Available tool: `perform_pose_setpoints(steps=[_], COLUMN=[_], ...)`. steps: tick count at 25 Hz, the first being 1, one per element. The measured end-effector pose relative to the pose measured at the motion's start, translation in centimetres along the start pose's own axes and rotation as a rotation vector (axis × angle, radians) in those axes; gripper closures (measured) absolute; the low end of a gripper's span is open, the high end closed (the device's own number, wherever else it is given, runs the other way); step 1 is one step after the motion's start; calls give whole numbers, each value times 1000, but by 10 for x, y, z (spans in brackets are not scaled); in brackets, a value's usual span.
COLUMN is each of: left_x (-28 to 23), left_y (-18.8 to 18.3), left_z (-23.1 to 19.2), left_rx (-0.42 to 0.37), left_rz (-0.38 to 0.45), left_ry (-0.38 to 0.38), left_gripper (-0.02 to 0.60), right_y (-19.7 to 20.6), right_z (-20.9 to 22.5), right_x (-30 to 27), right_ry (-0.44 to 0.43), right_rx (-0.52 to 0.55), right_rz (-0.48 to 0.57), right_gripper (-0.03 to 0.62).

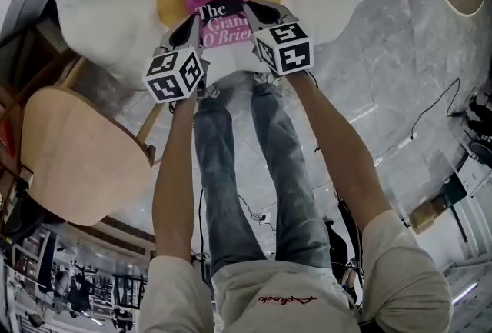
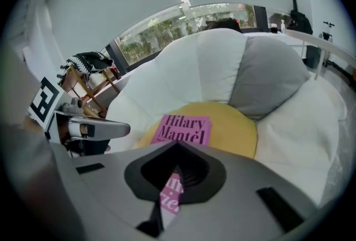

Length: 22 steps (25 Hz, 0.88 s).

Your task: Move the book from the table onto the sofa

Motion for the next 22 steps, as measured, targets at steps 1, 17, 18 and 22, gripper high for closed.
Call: perform_pose_setpoints(steps=[1,17,18,22], left_x=[6,133,143,183], left_y=[-2,-75,-82,-110], left_z=[3,62,65,78], left_rx=[-6,-98,-103,-124], left_rz=[3,147,158,214], left_ry=[4,7,4,-15], left_gripper=[572,572,572,572], right_y=[-1,-76,-84,-111], right_z=[-3,-83,-87,-102], right_x=[5,136,147,189], right_ry=[0,-41,-44,-46], right_rx=[1,19,22,29], right_rz=[5,220,237,305], right_gripper=[585,585,585,585])
Point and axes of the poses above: the fingertips, and each gripper's own axes: x backward along the fingers, z to its right, y out of its underside, the point moved 6 cm from there along x, backward along the fingers, and after that the axes turned 9 degrees about -x, right-handed, at the moved point
